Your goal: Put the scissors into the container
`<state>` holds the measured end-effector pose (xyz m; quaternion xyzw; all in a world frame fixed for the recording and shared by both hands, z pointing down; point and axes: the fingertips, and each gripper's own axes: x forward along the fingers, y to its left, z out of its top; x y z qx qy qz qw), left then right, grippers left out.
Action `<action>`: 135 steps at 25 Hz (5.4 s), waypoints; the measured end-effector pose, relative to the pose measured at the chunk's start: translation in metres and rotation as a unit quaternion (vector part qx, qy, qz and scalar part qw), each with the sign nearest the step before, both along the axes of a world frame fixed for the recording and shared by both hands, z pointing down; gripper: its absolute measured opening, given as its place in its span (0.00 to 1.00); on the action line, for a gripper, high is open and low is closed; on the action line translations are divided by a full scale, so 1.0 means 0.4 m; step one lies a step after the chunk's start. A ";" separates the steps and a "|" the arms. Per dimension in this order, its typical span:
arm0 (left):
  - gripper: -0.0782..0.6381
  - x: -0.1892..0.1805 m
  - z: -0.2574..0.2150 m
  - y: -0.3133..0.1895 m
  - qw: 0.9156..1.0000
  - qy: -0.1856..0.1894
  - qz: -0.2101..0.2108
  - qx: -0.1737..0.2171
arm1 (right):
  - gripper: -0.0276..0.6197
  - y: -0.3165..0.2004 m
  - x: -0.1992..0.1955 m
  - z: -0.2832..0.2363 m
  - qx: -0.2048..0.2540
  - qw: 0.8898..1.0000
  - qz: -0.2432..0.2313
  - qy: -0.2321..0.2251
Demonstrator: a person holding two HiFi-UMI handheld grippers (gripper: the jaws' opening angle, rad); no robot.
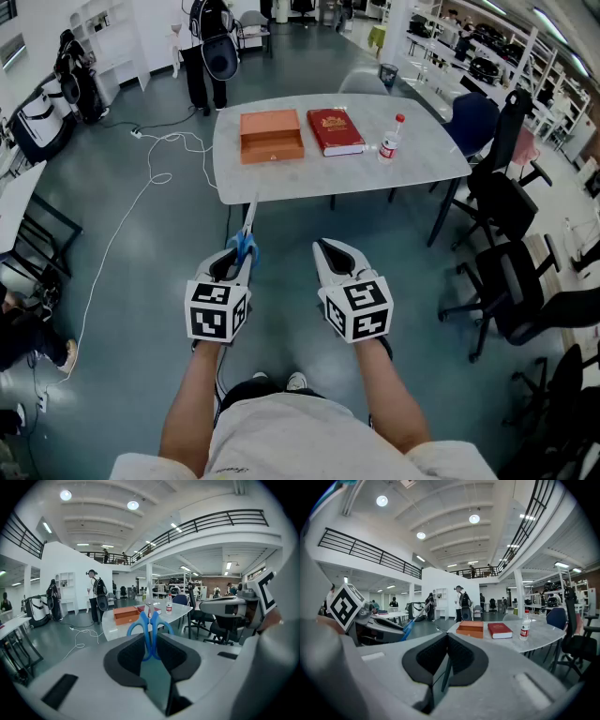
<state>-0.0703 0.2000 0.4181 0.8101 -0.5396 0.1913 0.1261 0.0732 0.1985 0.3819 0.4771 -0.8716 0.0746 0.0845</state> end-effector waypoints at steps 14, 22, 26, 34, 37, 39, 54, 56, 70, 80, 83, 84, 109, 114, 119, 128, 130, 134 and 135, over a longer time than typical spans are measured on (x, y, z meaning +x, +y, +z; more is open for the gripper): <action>0.22 -0.010 0.027 -0.109 1.000 0.002 0.005 -0.002 | 0.05 -0.100 -0.018 0.034 -0.009 1.000 -0.004 0.001; 0.22 -0.031 0.051 -0.256 1.000 0.003 0.017 -0.010 | 0.05 -0.241 -0.045 0.055 -0.017 1.000 0.003 0.005; 0.22 -0.046 0.066 -0.342 1.000 0.005 0.023 -0.015 | 0.05 -0.320 -0.061 0.071 -0.023 1.000 0.009 0.008; 0.22 -0.077 0.070 -0.515 0.999 0.008 0.042 -0.024 | 0.05 -0.494 -0.103 0.063 -0.029 0.999 0.021 0.016; 0.22 -0.100 0.066 -0.572 0.999 0.006 0.046 -0.025 | 0.05 -0.550 -0.127 0.052 -0.028 0.999 0.024 0.017; 0.22 -0.114 0.064 -0.609 0.999 0.007 0.048 -0.024 | 0.05 -0.584 -0.140 0.049 -0.028 0.999 0.026 0.018; 0.22 -0.198 0.063 -0.802 0.998 0.009 0.064 -0.028 | 0.05 -0.768 -0.218 0.030 -0.024 0.998 0.042 0.027; 0.22 -0.210 0.064 -0.821 0.997 0.007 0.065 -0.027 | 0.05 -0.785 -0.226 0.028 -0.022 0.998 0.043 0.027; 0.22 -0.209 0.098 -0.978 0.996 -0.021 0.084 -0.034 | 0.05 -0.948 -0.232 0.040 -0.016 0.999 0.042 0.020; 0.22 -0.165 0.154 -1.129 0.991 -0.063 0.114 -0.043 | 0.05 -1.118 -0.210 0.077 -0.025 0.999 0.025 0.017; 0.22 -0.155 0.168 -1.171 0.987 -0.081 0.128 -0.047 | 0.05 -1.167 -0.203 0.078 -0.027 0.999 0.019 0.017; 0.22 -0.151 0.174 -1.183 0.986 -0.087 0.133 -0.049 | 0.05 -1.182 -0.201 0.080 -0.029 0.999 0.018 0.017; 0.22 -0.065 0.390 -1.341 0.910 -0.256 0.292 -0.144 | 0.05 -1.432 -0.122 0.140 -0.060 0.998 0.006 0.020; 0.22 -0.053 0.421 -1.353 0.897 -0.269 0.310 -0.163 | 0.05 -1.460 -0.119 0.162 -0.069 0.997 0.002 0.022; 0.22 -0.034 0.445 -1.372 0.886 -0.279 0.321 -0.184 | 0.05 -1.485 -0.110 0.183 -0.078 0.997 -0.002 0.021; 0.22 -0.012 0.486 -1.388 0.862 -0.300 0.335 -0.235 | 0.05 -1.529 -0.098 0.209 -0.087 0.996 -0.011 0.016; 0.22 -0.009 0.492 -1.389 0.858 -0.303 0.336 -0.244 | 0.05 -1.537 -0.093 0.212 -0.089 0.996 -0.011 0.014; 0.22 -0.006 0.511 -1.394 0.850 -0.310 0.337 -0.261 | 0.05 -1.555 -0.086 0.223 -0.092 0.996 -0.014 0.012; 0.22 -0.007 0.517 -1.394 0.848 -0.311 0.337 -0.266 | 0.05 -1.559 -0.086 0.227 -0.093 0.995 -0.015 0.011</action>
